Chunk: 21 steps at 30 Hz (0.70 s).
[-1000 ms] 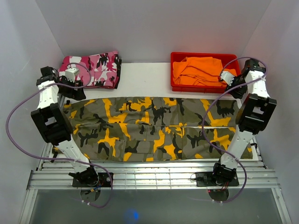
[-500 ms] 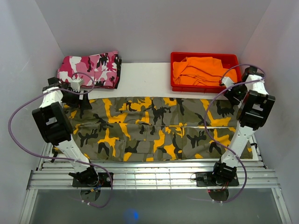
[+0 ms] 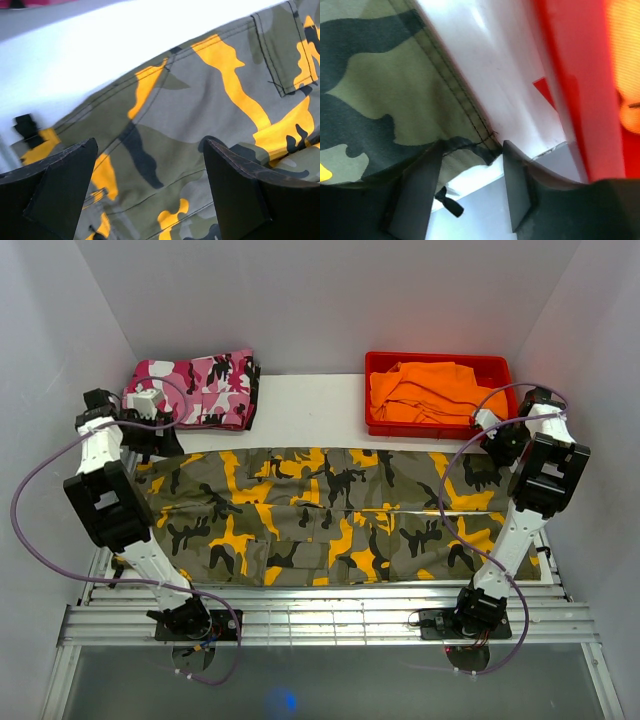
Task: Fold and stack the trousers
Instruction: Flatten the trousers out
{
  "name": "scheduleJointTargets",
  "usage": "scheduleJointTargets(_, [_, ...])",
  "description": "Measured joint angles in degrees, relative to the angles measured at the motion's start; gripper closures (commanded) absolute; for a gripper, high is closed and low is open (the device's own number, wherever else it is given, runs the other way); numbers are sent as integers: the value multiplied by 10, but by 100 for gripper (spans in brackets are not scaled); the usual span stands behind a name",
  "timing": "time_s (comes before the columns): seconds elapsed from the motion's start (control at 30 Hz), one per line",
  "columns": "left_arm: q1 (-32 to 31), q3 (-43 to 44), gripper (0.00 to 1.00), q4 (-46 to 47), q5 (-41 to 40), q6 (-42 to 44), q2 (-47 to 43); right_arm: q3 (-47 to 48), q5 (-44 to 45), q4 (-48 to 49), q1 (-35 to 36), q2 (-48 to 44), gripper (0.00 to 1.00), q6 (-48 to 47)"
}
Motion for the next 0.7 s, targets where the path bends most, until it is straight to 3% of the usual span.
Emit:
scheduleJointTargets(0.1, [17,38,3,-4,0,-3,16,4,-5,-14,0,5,79,-14])
scheduleJointTargets(0.2, [34,128,10,-33,-7,30,65,4,-7,-25,1,5,92,-25])
scheduleJointTargets(0.4, [63,399,14,-156,-6,192,234,-28,-9,-9,2,-16,92,-48])
scheduleJointTargets(0.7, [68,356,12,-231,-10,393,271,-53,-4,-10,2,-33,92,-54])
